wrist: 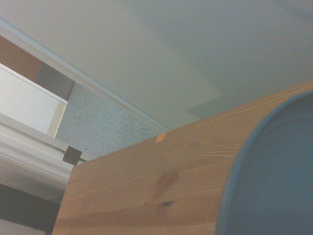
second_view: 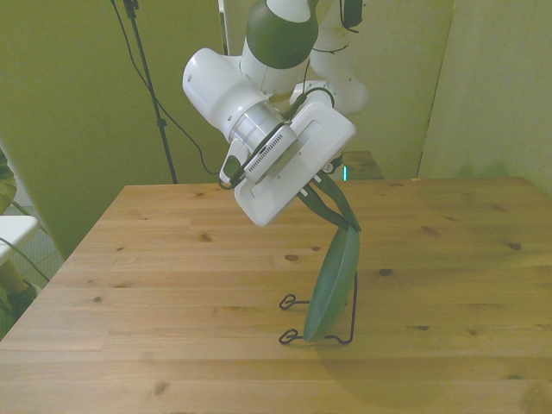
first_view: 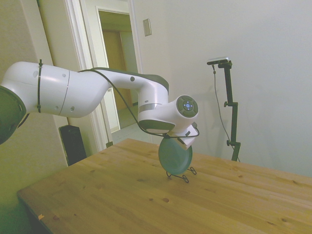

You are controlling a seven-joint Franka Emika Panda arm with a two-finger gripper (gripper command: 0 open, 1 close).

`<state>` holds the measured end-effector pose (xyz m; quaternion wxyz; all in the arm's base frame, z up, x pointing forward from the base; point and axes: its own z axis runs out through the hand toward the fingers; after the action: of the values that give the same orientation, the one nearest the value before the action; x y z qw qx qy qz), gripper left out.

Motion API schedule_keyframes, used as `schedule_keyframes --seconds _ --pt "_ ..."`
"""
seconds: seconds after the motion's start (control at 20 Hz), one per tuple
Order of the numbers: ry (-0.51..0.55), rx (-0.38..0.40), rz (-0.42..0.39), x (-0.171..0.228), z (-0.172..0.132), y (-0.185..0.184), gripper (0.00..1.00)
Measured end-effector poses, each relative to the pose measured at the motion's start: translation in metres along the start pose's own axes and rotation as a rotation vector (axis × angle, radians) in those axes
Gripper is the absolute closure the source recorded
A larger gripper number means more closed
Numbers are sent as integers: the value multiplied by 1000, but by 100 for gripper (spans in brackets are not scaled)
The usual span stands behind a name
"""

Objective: Load the plate

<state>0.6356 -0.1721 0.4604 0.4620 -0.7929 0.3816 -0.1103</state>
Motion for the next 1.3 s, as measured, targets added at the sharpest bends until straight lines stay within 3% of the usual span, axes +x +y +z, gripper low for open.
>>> schedule_keyframes --seconds 1.2,1.25,1.3 --pt "4 -7 11 5 0 12 100" --pt "4 -7 11 5 0 12 0" --pt "3 -7 12 5 0 12 0"
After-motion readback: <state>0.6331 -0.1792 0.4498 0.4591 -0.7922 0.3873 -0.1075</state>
